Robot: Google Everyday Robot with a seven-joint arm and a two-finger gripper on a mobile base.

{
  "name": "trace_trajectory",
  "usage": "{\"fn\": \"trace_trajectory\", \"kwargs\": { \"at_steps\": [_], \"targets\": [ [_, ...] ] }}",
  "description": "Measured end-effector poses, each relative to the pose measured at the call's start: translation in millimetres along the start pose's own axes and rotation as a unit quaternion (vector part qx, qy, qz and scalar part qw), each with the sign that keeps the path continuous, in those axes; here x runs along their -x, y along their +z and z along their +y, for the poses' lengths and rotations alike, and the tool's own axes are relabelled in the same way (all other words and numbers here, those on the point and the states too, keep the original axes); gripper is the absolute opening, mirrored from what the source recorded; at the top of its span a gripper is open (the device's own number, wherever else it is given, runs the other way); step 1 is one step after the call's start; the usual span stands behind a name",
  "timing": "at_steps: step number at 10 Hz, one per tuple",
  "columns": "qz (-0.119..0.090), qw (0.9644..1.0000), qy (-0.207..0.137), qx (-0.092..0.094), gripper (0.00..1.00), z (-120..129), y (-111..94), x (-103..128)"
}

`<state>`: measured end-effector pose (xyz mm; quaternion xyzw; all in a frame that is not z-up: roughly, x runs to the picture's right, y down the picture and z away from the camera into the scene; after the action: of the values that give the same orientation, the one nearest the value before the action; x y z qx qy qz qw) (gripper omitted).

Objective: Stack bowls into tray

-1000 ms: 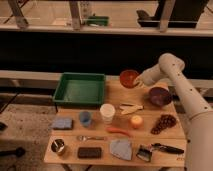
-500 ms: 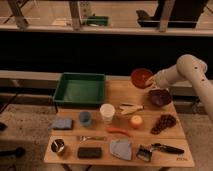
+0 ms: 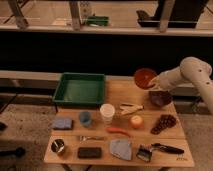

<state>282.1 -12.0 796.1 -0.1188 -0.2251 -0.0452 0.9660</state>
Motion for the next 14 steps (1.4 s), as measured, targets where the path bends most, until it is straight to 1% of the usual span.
{"fn": "trace_trajectory", "kwargs": {
  "at_steps": [2,6,12,14],
  "targets": [
    [0.013,0.9998,0.016,-0.006,0.00,8.7,-8.7,-18.6],
    [0.028,0.9989,0.037,-0.006,0.00,22.8,-12.5,-36.8],
    [0.047,0.9961,0.075,0.000,0.00,50.7,-7.6,-68.9],
    [0.049,0.9956,0.081,-0.001,0.00,54.1,-4.3,-73.0]
  ]
}}
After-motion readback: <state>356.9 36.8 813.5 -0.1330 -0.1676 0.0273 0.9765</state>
